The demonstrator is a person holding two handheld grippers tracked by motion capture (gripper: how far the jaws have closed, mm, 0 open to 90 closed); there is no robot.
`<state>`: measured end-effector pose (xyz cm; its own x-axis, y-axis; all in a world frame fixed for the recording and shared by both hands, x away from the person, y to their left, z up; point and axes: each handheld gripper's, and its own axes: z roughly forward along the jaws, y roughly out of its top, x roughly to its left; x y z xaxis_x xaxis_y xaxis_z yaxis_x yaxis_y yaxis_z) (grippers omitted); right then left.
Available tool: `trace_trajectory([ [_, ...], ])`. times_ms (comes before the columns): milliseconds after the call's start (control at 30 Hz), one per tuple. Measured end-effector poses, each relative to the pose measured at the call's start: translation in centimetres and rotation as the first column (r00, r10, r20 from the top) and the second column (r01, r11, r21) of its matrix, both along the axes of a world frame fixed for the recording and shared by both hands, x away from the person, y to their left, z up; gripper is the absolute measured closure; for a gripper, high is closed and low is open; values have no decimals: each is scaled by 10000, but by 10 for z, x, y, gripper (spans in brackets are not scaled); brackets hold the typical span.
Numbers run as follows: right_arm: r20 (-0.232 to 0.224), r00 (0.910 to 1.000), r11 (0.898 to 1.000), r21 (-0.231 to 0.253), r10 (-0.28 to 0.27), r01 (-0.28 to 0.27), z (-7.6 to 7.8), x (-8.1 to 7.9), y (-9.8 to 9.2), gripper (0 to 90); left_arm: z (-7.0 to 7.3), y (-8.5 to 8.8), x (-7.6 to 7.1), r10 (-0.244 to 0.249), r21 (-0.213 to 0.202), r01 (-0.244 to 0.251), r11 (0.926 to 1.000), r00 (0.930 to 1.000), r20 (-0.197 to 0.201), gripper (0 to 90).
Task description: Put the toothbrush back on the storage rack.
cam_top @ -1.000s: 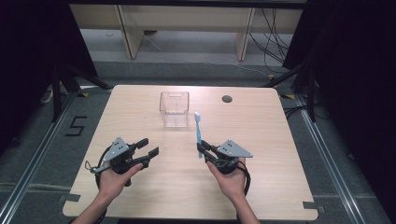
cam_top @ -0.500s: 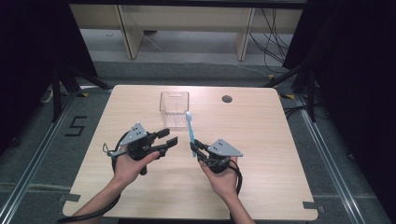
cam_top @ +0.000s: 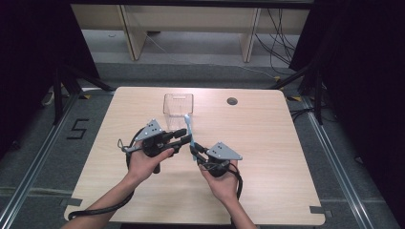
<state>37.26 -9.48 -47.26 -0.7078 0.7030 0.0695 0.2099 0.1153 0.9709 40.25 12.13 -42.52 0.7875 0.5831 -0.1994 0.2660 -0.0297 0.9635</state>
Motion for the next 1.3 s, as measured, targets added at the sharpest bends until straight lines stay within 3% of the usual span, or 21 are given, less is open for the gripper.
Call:
trace_trajectory([
  [67, 216, 9996, 9996, -232, -172, 177, 1, -1, 0, 792, 0, 0, 0, 6, 81, -6, 10000, 10000, 45, 682],
  [100, 216, 9996, 9996, -232, -172, 177, 1, -1, 0, 792, 0, -1, 0, -11, 91, 11, 10000, 10000, 72, 682],
  [133, -60, 10000, 10000, -33, -50, 50, 0, -2, 1, 791, 0, -1, 0, -8, 112, 8, 9999, 10000, 54, 700],
  [167, 34, 10000, 9999, -101, -19, 19, 0, -2, 2, 791, -2, -3, 1, -71, -38, 72, 10000, 9999, 142, 730],
  [333, 116, 9999, 9999, -86, 80, -79, -1, -3, 5, 791, -1, -3, 0, -50, 109, 48, 9999, 9997, 226, 796],
  [367, 178, 9998, 9996, -273, -46, 51, 0, -3, 7, 791, -1, -3, 0, -92, 83, 90, 9999, 9997, 234, 806],
  [533, 109, 9998, 9999, -10, 166, -166, -1, -1, 9, 790, 1, -2, -1, -254, -6, 254, 9997, 9995, 203, 848],
  [600, 25, 9995, 9995, -24, 308, -308, 0, 1, 11, 768, 2, -2, -1, -224, 226, 215, 9995, 9990, 399, 850],
  [667, -25, 9993, 9993, 41, 371, -371, 1, 3, 11, 692, 4, 0, 0, -99, 264, 85, 9996, 9987, 505, 851],
  [900, -241, 9995, 9991, -368, -213, 204, 0, -2, -2, 535, 11, 12, 6, 501, 535, -550, 9971, 9948, 882, 851],
  [1000, -462, 9972, 9966, -617, -582, 553, -2, -6, -12, 512, 13, 17, 8, 764, 584, -828, 9949, 9916, 1040, 851],
  [1167, -516, 9938, 9887, -1186, -985, 918, -6, -10, -33, 507, 17, 24, 11, 1093, 632, -1176, 9911, 9866, 1215, 851],
  [1200, -487, 9906, 9851, -1224, -1276, 1208, -7, -11, -36, 508, 18, 26, 12, 1152, 649, -1239, 9902, 9855, 1245, 851],
  [1300, -428, 9894, 9820, -1356, -1386, 1317, -8, -12, -46, 511, 21, 32, 15, 1397, 691, -1500, 9863, 9809, 1353, 851],
])
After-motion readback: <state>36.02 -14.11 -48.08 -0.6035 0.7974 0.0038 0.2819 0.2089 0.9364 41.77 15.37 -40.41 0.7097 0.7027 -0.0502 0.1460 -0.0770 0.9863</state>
